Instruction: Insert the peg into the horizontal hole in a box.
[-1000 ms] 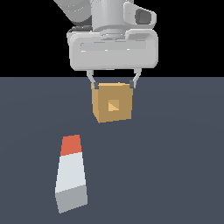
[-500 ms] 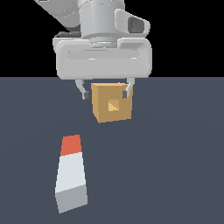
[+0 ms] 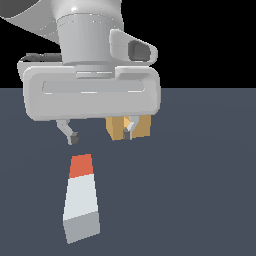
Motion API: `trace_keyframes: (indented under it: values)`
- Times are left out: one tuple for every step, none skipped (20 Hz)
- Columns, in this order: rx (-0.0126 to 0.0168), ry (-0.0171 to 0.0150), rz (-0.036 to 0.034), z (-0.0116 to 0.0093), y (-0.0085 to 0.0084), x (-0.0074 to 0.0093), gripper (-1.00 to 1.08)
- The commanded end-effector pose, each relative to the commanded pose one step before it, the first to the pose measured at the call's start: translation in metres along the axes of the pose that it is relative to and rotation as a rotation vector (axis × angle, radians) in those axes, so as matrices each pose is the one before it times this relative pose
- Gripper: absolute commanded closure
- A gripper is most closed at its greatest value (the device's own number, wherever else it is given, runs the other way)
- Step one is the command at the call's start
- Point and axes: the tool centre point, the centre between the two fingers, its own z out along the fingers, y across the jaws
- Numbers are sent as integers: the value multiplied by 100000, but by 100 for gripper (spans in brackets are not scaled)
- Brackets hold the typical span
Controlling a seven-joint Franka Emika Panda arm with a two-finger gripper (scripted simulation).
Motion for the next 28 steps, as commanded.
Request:
trace_keyframes:
  values:
    - [296,-92,-3644,1008,-1001,-1360,-92]
    - [114,-34,-1260,359,-341,-486,-92]
    - [107,-33,-1181,337,-317,-461,-92]
    - [100,-32,-1106,316,-293,-433,-92]
    - [93,-31,-1031,295,-271,-407,-92]
    - [86,-29,-955,274,-251,-379,-92]
    - [79,-27,-880,253,-229,-350,-92]
    - [73,-25,-805,231,-208,-321,-92]
    - [65,-24,-727,210,-186,-293,-92]
    - [58,-22,-648,187,-164,-265,-92]
    - [52,-21,-575,165,-140,-234,-92]
    - [44,-20,-491,143,-119,-209,-92]
    - [37,-19,-418,121,-95,-178,-92]
    - [30,-17,-337,98,-74,-151,-92]
    - [24,-16,-266,76,-51,-118,-92]
    - [16,-12,-182,54,-34,-90,-92]
    - [11,-9,-119,32,-14,-50,-92]
    - [0,0,0,10,-16,-34,-92]
    - [37,26,313,-42,9,79,-92]
    - [0,0,0,34,-1,-1,-92]
    - [0,0,0,100,-4,-3,-92]
    - [0,0,0,167,-6,-5,-92]
    - [0,0,0,233,-9,-7,-92]
    - [-8,-8,-68,292,9,23,-92]
    - [0,0,0,363,-15,-11,-92]
    - [0,0,0,426,-18,-12,-92]
    - [-8,-8,-68,482,0,19,-92]
    - [0,0,0,548,-22,-16,-92]
